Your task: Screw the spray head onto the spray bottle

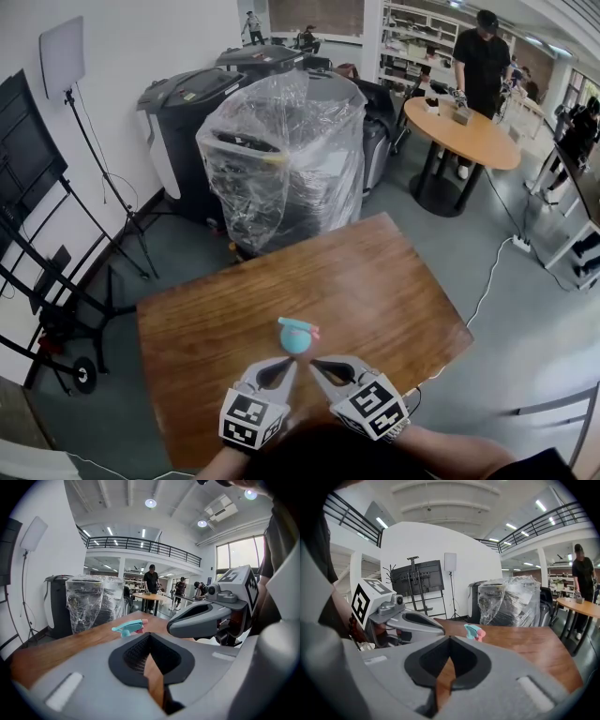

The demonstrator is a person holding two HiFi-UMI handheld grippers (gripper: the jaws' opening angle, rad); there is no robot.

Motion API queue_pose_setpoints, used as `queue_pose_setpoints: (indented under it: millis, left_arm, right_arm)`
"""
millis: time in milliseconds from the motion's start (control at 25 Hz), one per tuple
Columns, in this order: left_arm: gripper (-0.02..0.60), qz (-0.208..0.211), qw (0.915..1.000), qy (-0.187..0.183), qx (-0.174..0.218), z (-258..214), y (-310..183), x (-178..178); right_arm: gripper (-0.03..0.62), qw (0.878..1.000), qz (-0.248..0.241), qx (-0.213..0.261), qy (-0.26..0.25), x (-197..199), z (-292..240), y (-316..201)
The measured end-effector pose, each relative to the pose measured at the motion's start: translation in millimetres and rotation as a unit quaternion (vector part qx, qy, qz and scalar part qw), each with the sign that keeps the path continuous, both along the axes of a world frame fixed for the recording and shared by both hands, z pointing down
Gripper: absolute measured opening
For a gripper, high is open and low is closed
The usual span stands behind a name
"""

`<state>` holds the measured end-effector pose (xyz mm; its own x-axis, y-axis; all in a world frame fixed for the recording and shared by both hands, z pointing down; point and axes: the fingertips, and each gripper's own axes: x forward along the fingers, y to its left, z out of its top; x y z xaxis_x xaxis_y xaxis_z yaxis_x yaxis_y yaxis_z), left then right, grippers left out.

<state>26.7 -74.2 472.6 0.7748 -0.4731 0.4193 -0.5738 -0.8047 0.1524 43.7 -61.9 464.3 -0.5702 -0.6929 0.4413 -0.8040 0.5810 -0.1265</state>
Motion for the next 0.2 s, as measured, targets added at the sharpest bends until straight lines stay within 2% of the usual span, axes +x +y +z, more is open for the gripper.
queue_pose_setpoints:
  millis: [200]
  left_arm:
    - [0.012,0.0,1.0,0.0,-0.002,1.0,2.6,3.5]
  right_arm:
    - [-0.009,1.0,0.007,-0.003,0.008,6.8,2.3,0.5]
